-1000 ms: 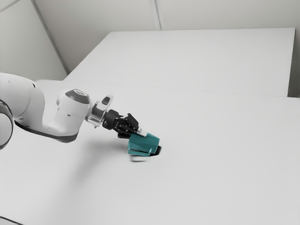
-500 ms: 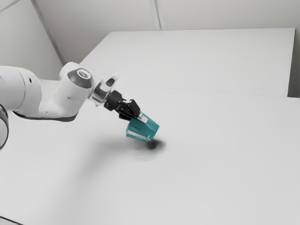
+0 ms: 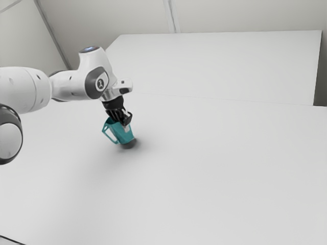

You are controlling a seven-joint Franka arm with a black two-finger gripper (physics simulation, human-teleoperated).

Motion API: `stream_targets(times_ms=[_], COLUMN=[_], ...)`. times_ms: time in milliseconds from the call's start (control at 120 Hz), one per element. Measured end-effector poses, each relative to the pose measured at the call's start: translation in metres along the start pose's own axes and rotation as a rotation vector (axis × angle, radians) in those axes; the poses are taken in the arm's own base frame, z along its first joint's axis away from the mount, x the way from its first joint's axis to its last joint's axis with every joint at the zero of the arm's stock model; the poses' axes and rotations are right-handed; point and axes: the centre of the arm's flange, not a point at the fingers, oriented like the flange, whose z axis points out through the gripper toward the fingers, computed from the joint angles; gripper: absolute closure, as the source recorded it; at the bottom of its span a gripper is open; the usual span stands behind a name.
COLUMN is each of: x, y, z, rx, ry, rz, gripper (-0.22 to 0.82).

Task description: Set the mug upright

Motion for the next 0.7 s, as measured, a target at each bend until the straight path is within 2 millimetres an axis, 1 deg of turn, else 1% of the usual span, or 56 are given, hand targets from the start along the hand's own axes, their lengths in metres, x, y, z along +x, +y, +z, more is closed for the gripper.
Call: stream_targets(times_ms=[100, 125, 300, 367, 433, 467, 508, 592, 667, 700], x=[-0.002, -0.003, -0.006, -0.006, -0.004, -0.003, 0.001, 0.010, 0.010, 0.012], y=[-0.003, -0.003, -0.004, -0.003, -0.002, -0.001, 0.000, 0.004, 0.007, 0.009], z=[0.008, 0.009, 0.016, 0.014, 0.005, -0.004, -0.022, -0.073, -0.117, -0.141], rx=[0.020, 0.023, 0.022, 0.023, 0.027, 0.032, 0.044, 0.067, 0.071, 0.070], ry=[-0.005, -0.004, -0.004, 0.001, 0.017, 0.029, 0.051, 0.095, 0.106, 0.114], rz=[-0.050, -0.062, -0.138, -0.161, -0.178, -0.182, -0.184, -0.185, -0.194, -0.198], gripper=[0.78, 0.77, 0.38, 0.28, 0.20, 0.18, 0.14, 0.10, 0.07, 0.06])
